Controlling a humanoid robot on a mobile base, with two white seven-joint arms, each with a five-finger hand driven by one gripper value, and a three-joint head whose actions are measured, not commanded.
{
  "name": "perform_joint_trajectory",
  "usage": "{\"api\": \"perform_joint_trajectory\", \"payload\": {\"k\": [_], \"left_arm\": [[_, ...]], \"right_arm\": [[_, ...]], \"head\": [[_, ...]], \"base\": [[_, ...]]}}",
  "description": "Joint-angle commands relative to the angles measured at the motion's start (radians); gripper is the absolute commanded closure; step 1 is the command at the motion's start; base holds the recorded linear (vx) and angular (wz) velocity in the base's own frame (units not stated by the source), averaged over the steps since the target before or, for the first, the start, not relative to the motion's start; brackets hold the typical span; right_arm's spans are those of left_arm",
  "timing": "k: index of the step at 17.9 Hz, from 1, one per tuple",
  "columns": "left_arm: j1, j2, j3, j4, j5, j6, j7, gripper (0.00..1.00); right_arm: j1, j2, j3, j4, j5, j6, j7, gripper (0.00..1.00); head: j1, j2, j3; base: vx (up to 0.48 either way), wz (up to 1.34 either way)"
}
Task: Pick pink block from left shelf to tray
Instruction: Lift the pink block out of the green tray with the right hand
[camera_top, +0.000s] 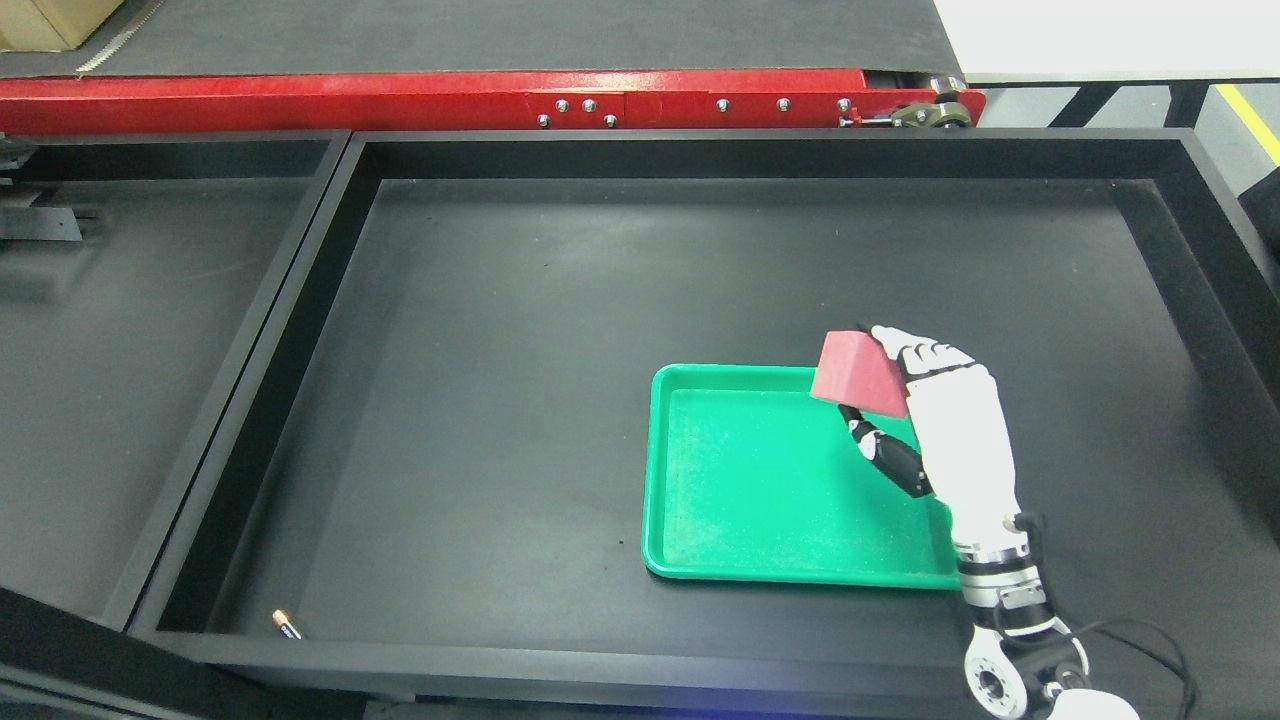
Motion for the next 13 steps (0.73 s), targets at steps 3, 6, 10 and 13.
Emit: {"api": "perform_joint_trajectory", "payload": {"k": [3,6,10,13], "left_arm": [[-0.029,0.017,0.000,-0.017,0.000,0.000,0.001,0.00],[-0.029,0.017,0.000,-0.017,0.000,0.000,0.001,0.00],[-0.029,0.017,0.000,-0.017,0.000,0.000,0.001,0.00],[-0.029,0.017,0.000,-0.017,0.000,0.000,0.001,0.00]], "right_arm": [[0.021,-0.018,-0.024,-0.044,-0.006,-0.001,-0.068,0.98],[0.035,-0.018,-0.023,-0.044,-0.006,-0.009,-0.068,0.98],[0.061,-0.018,-0.021,-0.044,-0.006,-0.013,-0.066,0.98],[0.073,-0.018,-0.021,-0.044,-0.008,-0.015,-0.066,0.98]], "head": [[0.0000,0.000,0.000],[0.0000,0.000,0.000],[0.0000,0.000,0.000],[0.0000,0.000,0.000]], "base": [[-0.030,0.00],[-0.048,0.00],[-0.061,-0.01],[-0.091,0.01]]}}
